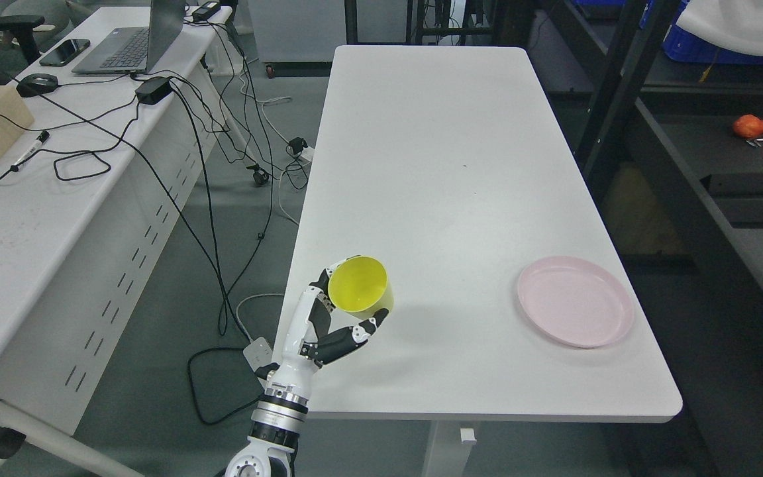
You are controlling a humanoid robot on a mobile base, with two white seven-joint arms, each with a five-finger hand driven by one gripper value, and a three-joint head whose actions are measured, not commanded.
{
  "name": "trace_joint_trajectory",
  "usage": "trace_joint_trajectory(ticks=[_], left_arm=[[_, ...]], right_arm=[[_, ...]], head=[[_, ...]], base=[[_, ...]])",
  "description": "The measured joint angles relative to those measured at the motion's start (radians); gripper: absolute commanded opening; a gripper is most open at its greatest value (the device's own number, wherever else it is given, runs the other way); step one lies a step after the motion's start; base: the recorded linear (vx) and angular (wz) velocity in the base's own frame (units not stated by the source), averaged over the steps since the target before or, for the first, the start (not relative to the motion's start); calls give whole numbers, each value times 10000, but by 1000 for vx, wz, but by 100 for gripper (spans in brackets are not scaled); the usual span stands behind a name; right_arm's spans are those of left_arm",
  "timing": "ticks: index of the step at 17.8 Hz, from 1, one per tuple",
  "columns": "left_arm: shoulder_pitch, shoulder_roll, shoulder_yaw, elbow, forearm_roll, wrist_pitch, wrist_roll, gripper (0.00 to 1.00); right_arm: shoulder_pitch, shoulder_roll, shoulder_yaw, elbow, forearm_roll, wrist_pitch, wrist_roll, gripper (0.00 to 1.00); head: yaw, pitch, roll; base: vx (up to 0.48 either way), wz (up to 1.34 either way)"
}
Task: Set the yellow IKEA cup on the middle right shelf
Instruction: 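Turn toward the shelving while holding the cup up in the left hand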
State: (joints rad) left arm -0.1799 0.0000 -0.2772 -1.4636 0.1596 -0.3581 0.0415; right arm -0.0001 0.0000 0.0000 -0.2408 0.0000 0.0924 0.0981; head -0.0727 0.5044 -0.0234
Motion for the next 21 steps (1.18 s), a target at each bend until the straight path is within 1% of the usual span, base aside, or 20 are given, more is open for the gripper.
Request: trace_joint_trajectory(ticks=[4,11,21], left_arm=[[24,0,63,-212,0,-41,0,1],[24,0,128,-497,0,193,0,1],[-174,0,64,-681,0,337,-1,1]], right_arm=[[1,0,0,0,0,0,0,100],[1,0,0,0,0,0,0,100],[1,0,0,0,0,1,0,100]], head=[[0,0,0],[0,0,0],[0,0,0]], base=[[-69,-134],[-124,-46],[-228,95]])
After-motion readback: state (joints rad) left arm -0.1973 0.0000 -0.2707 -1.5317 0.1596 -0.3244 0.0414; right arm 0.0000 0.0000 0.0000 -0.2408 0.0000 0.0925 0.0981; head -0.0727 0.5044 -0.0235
